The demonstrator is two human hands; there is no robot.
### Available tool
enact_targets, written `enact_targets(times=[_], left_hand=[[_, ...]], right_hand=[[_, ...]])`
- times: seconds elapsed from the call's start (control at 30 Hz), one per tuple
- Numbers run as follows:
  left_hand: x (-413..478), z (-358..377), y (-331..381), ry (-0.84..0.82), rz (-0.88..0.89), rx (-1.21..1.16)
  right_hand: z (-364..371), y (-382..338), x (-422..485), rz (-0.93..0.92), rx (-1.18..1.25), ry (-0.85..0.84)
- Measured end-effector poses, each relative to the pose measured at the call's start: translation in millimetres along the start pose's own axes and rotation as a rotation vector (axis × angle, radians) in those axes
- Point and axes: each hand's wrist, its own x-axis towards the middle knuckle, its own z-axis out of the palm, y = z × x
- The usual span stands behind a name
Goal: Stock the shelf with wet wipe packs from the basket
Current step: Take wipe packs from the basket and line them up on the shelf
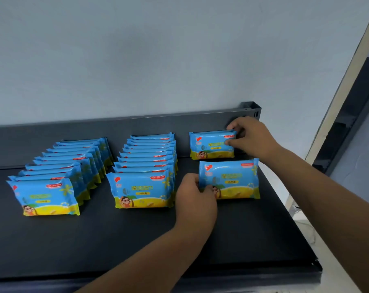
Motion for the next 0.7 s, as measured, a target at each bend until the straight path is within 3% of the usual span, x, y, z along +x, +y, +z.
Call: enact_targets(times=[0.23, 0.5, 0.7], left_hand=[[17, 15, -1, 0.067, 0.027, 0.036], [57, 40, 2, 0.189, 0.016, 0.09], [82, 51, 5, 0.3, -0.001, 0.108]], right_hand=[[-8, 3, -3, 0.011, -0.185, 0.028], [-5, 13, -17, 0.19, 0.237, 0.276], [3, 8, -35, 0.211, 0.275, 0.126]])
